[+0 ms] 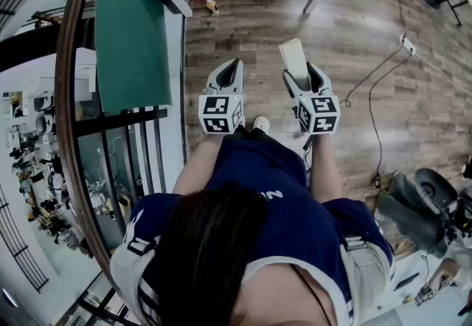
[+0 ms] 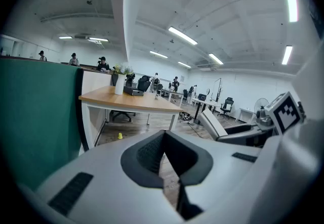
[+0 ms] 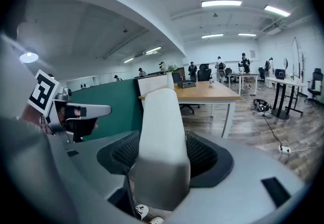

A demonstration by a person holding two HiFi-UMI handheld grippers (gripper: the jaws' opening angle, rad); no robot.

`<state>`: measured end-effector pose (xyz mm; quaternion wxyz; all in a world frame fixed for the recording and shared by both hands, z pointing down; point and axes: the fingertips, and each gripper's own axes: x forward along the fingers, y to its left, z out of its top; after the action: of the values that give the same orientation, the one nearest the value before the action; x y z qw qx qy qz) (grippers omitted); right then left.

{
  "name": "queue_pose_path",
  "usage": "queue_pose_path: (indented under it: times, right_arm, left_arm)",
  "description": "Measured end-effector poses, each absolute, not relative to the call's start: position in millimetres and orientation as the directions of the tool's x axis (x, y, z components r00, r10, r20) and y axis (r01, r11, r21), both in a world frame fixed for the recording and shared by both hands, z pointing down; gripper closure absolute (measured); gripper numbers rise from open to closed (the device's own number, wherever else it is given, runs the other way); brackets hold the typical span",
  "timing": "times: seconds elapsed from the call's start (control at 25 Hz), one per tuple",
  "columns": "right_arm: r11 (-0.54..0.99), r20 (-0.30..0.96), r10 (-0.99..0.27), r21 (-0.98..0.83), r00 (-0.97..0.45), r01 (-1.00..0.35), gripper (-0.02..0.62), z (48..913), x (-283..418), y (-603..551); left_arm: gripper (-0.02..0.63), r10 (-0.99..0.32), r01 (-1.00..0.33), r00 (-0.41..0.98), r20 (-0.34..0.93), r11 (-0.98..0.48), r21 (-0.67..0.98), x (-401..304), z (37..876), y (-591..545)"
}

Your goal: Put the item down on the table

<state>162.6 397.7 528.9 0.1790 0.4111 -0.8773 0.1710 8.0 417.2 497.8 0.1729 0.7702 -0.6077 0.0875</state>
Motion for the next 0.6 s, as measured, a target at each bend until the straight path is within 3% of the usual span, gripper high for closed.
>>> queue_pose_path:
  times: [0.32, 0.56, 0.6]
  right_arm:
    - [0.623, 0.467, -0.642, -0.145, -0.609, -0.768, 0.293, 526, 157, 415]
    - [0.631, 0.416, -0.61, -0.259, -0.674, -0.731, 0.288, 521, 154, 424]
    - [0.633, 0.426, -0.611, -0.242, -0.667, -0.735, 0.288, 523, 155, 424]
  left_arm:
    - [0.603, -0.904, -0.965, 0.246, 0.35, -0.195, 0.174, 6, 499, 435]
    - [0.599, -0.89, -0.931, 0.326, 0.318, -0.245, 0.269, 27, 500, 440]
    - [0.544, -0.886, -0.926, 0.339, 0.316, -0.256, 0.276, 32, 500, 439]
